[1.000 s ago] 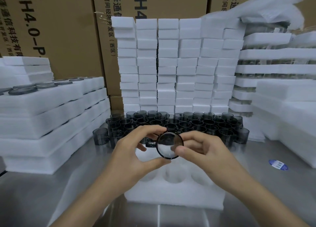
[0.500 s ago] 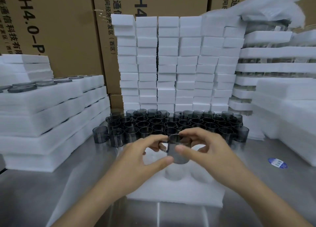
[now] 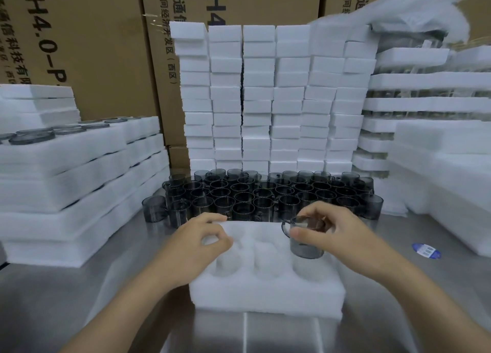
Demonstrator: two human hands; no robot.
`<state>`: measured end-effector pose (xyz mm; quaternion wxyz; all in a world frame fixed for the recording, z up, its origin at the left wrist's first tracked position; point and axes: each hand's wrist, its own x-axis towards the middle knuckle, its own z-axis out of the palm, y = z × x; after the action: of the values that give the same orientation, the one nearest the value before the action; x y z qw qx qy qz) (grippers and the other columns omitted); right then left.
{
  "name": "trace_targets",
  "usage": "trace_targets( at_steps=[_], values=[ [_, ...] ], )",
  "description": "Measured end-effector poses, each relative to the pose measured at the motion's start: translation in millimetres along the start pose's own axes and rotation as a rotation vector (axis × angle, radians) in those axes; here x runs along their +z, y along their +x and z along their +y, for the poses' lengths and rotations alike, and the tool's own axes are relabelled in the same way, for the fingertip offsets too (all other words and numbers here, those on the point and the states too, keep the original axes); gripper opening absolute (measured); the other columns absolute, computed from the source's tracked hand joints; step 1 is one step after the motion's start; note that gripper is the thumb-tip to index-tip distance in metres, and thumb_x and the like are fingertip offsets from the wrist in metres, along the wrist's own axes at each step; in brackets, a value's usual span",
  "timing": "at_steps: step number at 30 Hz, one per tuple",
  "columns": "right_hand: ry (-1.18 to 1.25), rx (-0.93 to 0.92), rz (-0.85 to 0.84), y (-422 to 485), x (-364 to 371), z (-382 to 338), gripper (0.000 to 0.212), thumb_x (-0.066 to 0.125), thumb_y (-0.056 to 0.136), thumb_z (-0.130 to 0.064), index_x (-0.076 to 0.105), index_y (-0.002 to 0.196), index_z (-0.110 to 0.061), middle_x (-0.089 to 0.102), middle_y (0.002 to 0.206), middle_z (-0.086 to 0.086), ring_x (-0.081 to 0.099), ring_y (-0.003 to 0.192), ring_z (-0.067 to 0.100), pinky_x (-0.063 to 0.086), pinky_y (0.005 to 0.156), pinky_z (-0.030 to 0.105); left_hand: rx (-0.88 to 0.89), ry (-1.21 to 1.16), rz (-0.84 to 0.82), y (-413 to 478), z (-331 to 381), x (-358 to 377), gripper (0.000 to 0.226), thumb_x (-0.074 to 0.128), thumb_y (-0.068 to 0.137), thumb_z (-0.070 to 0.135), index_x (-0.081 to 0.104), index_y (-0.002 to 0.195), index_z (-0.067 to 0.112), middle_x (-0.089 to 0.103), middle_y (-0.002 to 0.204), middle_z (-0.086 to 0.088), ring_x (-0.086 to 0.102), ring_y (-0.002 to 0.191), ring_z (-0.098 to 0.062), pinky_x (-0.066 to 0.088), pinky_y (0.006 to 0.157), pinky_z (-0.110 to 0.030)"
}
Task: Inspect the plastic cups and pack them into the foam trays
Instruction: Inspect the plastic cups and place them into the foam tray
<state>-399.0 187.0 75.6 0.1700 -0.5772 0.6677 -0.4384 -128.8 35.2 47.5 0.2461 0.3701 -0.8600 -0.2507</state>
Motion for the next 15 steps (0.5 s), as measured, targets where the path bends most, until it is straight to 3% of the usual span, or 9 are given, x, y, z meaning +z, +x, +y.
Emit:
trace_targets(
  at_steps=[5,15],
  values=[
    [-0.071,-0.044,-0.066,-5,-6,-7,0.057,0.075,0.065,-0.073,0.068,0.098,-0.027,0.059,0.084,-0.009,0.055,0.080,0.015,0.049,0.080,0.038,-0.051,0.026,0.066,4,-1,6,0.033,0.068,0.098,0.048,0.074,0.074,0.027,0.052,0.137,0.034,0.054,0.125,-0.001,0.041,0.106,-0.039],
    [-0.107,-0.065,-0.184,-9,-7,-14,0.048,0.079,0.069,-0.069,0.063,0.092,-0.030,0.051,0.071,-0.016,0.045,0.068,0.005,0.040,0.069,0.027,-0.073,-0.012,0.094,3,-1,9,0.033,0.068,0.098,0.044,0.073,0.070,0.027,0.053,0.135,0.028,0.054,0.124,-0.004,0.038,0.099,-0.034]
  ],
)
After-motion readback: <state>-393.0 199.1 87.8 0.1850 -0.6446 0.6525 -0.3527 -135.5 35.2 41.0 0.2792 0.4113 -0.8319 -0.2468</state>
